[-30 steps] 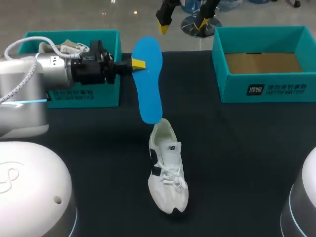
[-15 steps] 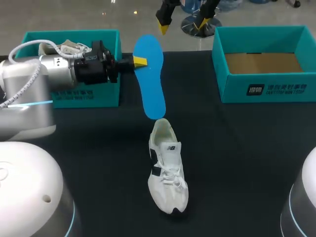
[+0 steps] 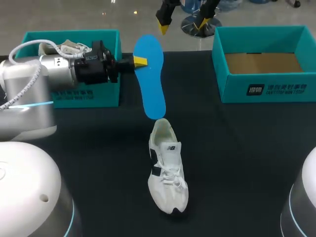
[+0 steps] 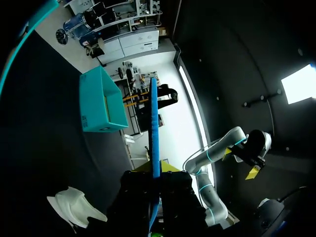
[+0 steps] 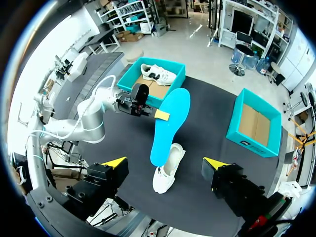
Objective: Take the shoe out of the shoebox, open the shoe tongue, remove and reinsert the insole, then place the shoe into the shoebox
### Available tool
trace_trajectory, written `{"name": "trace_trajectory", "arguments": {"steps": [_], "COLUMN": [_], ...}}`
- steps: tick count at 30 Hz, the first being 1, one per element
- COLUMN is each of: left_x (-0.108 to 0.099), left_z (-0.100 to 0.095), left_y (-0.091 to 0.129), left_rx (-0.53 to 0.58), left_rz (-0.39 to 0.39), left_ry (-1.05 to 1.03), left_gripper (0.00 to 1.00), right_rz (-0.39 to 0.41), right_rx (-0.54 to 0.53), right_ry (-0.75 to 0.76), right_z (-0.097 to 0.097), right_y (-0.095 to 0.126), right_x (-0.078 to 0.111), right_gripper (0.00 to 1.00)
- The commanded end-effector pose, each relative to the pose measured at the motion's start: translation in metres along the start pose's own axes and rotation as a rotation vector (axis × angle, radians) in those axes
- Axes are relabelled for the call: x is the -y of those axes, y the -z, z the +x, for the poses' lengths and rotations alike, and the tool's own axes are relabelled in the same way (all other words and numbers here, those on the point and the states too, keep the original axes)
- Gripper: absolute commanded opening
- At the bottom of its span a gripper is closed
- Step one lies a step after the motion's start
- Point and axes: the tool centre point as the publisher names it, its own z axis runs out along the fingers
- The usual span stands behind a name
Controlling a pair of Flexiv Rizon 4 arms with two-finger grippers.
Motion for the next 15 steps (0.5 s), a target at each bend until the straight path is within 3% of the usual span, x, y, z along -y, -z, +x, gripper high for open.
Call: {"name": "trace_trajectory", "arguments": {"steps": [1,3,5,6,10,15], "left_x": [0.012,0.031,0.043,0.044,0.048,0.039], "left_z": [0.013,0.042,0.061,0.071,0.080,0.073], "left_y": [-0.004,-0.013,-0.013,-0.014,-0.011,-0.003], "left_rx": [-0.022,-0.070,-0.124,-0.115,-0.132,-0.145], "left_rz": [0.010,-0.049,-0.027,-0.092,-0.154,-0.198], "left_ry": [-0.117,-0.370,-0.511,-0.659,-0.878,-1.081], "left_gripper": [0.00,0.00,0.00,0.00,0.00,0.00], "right_rz": [0.003,0.003,0.003,0.003,0.003,0.003], "right_rx": [0.001,0.001,0.001,0.001,0.001,0.001], "right_ry": [0.000,0.000,0.000,0.000,0.000,0.000], "right_z": [0.000,0.000,0.000,0.000,0.000,0.000], "right_y": [0.000,0.000,0.000,0.000,0.000,0.000], "right_x": [-0.001,-0.001,-0.001,-0.001,-0.001,-0.001], "right_gripper": [1.00,1.00,1.00,1.00,1.00,1.00]}}
